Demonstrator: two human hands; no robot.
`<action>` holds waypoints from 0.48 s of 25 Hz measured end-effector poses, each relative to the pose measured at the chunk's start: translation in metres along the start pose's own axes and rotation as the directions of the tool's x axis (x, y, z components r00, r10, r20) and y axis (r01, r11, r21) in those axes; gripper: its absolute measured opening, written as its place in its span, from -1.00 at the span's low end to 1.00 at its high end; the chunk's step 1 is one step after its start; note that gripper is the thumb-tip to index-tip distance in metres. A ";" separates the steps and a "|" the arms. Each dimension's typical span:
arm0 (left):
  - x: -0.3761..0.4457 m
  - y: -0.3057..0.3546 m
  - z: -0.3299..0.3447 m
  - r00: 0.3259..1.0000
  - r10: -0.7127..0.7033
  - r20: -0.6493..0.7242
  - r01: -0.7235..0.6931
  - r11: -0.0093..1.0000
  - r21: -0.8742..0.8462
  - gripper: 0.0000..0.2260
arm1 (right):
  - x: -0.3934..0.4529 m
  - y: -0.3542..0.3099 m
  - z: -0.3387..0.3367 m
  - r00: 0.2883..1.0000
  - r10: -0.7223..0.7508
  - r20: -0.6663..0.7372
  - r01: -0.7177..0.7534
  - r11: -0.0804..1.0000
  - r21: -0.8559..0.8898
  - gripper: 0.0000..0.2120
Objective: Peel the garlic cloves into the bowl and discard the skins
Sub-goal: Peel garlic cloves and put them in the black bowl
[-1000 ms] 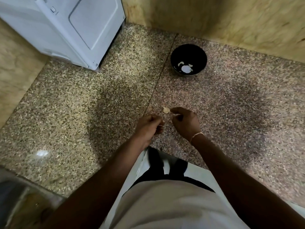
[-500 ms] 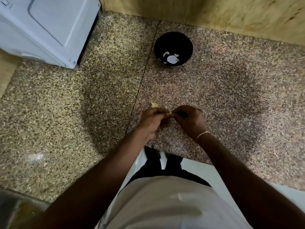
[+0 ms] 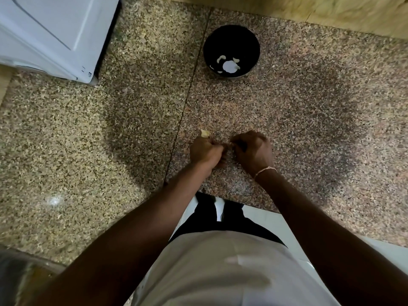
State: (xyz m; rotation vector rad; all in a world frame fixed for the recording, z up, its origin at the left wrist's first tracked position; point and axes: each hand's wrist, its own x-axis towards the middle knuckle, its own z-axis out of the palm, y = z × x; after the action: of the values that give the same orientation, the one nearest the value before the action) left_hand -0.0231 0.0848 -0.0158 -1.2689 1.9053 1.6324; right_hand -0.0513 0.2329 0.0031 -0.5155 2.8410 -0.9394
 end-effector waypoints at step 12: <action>0.001 0.002 0.002 0.999 -0.016 -0.037 0.017 0.999 0.028 -0.87 | 0.001 0.003 0.007 0.998 0.040 -0.047 -0.039 0.999 0.027 -0.90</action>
State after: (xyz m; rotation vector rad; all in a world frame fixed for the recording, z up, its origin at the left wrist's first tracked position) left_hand -0.0260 0.0861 -0.0164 -1.3083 1.9276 1.5787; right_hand -0.0513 0.2304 -0.0043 -0.4378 2.8653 -0.9936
